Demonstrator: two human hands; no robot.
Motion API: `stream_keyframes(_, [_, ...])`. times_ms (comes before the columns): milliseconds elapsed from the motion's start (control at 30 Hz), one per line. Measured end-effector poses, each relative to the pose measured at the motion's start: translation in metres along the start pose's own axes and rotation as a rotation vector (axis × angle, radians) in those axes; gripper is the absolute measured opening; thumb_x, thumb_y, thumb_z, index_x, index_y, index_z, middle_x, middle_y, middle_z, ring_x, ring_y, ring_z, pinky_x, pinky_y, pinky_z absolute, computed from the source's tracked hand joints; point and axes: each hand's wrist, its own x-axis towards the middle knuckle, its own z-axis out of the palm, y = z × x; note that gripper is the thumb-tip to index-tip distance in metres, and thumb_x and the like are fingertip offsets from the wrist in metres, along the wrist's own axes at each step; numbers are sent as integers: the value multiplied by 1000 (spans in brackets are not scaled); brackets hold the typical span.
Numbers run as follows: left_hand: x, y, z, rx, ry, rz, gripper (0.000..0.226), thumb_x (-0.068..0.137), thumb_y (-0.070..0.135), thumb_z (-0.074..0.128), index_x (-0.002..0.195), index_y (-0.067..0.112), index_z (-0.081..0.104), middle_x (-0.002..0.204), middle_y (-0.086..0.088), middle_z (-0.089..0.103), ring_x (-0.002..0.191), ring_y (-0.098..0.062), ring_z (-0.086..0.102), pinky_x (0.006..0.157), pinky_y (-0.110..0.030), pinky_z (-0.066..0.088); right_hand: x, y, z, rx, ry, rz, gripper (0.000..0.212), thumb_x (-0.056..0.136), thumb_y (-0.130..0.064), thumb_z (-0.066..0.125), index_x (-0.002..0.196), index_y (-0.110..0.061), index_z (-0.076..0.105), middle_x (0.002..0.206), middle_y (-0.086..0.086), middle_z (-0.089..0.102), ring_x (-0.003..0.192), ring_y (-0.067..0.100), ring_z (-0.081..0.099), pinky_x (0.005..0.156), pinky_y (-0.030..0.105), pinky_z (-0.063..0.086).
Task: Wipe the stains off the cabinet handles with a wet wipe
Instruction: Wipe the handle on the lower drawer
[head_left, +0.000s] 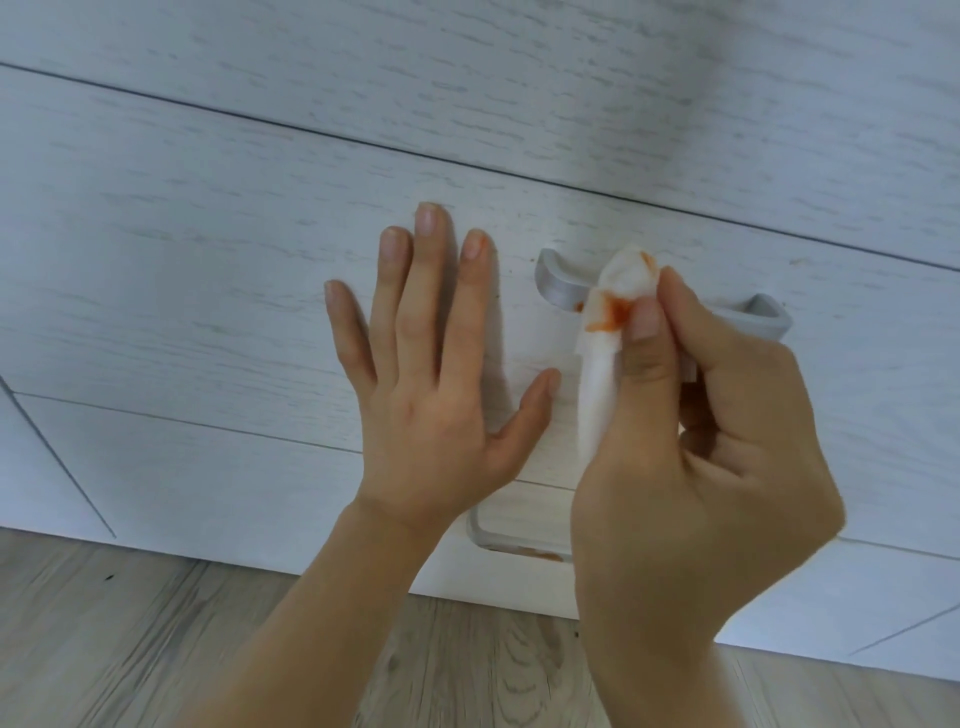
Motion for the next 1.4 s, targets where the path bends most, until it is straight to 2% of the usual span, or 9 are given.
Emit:
stream_keyframes(100, [-1,1,1,-9,15,-11,71,93,51,41,145,6,23,149,-20,21,145,-20,5,115,-53,3,-2,-3,-4,-137,-46,-70,25,89,-16,65,108,0,67,84,1,60,69,0,50,65,2,41])
stream_keyframes(233, [0,0,1,-4,7,1,77,89,51,49,145,5,24,149,-20,21,146,-25,10,114,-53,3,-3,-1,-8,-226,-105,-148,34,84,-15,73,111,4,64,88,-2,52,73,4,51,74,0,42])
stream_keyframes(333, [0,-1,-1,1,-13,12,81,85,52,52,145,4,24,148,-20,20,141,-33,14,114,-53,2,2,4,-9,-213,-89,-158,30,83,-10,73,107,6,65,85,-1,53,75,1,50,81,-1,39])
stream_keyframes(567, [0,-2,-1,7,-4,3,75,89,52,45,146,8,22,150,-18,20,145,-19,4,115,-52,2,3,0,3,-110,-36,-151,23,84,-6,70,101,8,67,78,1,55,67,-1,47,82,-1,37])
stream_keyframes(833, [1,-1,-7,-10,-48,16,77,87,50,51,144,6,23,148,-19,20,140,-31,13,114,-51,1,5,-2,-2,-68,30,3,25,88,-11,67,111,-6,62,81,-8,55,73,-8,51,68,5,40])
stream_keyframes(967, [2,1,-7,-9,-41,7,77,87,49,51,144,6,23,148,-19,21,139,-32,15,114,-52,2,5,-2,-4,-168,-32,-65,22,91,-4,59,112,0,64,85,-1,47,73,0,50,70,4,40])
stream_keyframes(1100, [2,0,-6,0,-36,7,80,85,50,54,144,5,24,148,-19,22,139,-33,16,114,-53,3,6,0,-9,-238,-104,-147,32,90,-14,66,114,6,62,89,2,46,75,-2,40,77,1,38])
stream_keyframes(1300, [3,0,-10,-9,-67,6,77,87,49,52,144,6,23,148,-18,20,142,-31,13,113,-53,3,7,1,-2,-198,-59,-164,26,86,-12,71,106,3,67,80,0,48,68,9,46,71,4,39])
stream_keyframes(1400, [2,0,-11,-11,-73,6,78,87,49,54,144,6,23,148,-17,19,145,-27,10,114,-52,2,6,3,-1,-130,-27,-123,27,85,-14,72,107,0,66,77,-6,50,69,1,49,71,2,38])
